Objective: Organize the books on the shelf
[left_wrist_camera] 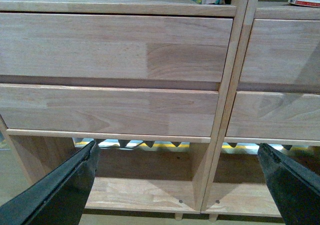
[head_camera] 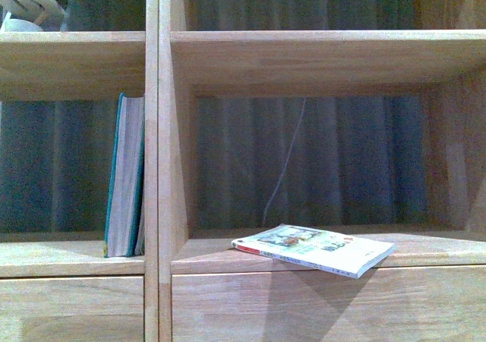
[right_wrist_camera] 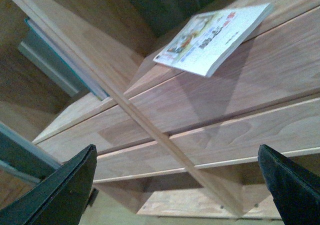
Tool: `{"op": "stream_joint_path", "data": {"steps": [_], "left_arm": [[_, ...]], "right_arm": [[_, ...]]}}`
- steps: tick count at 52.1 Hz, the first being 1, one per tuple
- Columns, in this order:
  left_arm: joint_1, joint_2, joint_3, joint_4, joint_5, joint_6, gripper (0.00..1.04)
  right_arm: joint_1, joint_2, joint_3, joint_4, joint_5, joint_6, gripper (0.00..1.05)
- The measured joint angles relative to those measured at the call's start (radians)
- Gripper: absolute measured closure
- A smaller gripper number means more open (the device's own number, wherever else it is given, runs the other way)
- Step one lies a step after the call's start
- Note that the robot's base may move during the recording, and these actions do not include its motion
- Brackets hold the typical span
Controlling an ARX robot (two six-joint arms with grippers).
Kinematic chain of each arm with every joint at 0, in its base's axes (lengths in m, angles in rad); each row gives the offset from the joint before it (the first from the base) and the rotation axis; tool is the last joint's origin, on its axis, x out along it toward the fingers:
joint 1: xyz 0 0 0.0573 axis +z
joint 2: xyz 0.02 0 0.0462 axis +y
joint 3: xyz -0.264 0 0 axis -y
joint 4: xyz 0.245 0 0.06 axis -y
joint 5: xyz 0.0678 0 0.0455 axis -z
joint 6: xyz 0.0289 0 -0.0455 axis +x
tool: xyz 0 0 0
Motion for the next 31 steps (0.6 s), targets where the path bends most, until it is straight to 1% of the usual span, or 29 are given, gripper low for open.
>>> {"op": "stream_joint_path", "data": {"steps": [4,8,19,31], "left_arm": [[0.0,0.0,0.0,0.0,0.0,0.0,0.07],[0.0,0.0,0.0,0.0,0.0,0.0,0.07],[0.0,0.0,0.0,0.0,0.0,0.0,0.07],[0.0,0.0,0.0,0.0,0.0,0.0,0.07]], "right_arm": [[0.071,0.175,0.082,0.056,0.002,0.084,0.07],[0.095,0.29,0.146,0.096,0.002,0.14,0.07],[0.111,0.501,0.294,0.117,0.003,0.232,0.07],[0.111,0.645,0.422,0.116,0.027,0.26,0.07]]}}
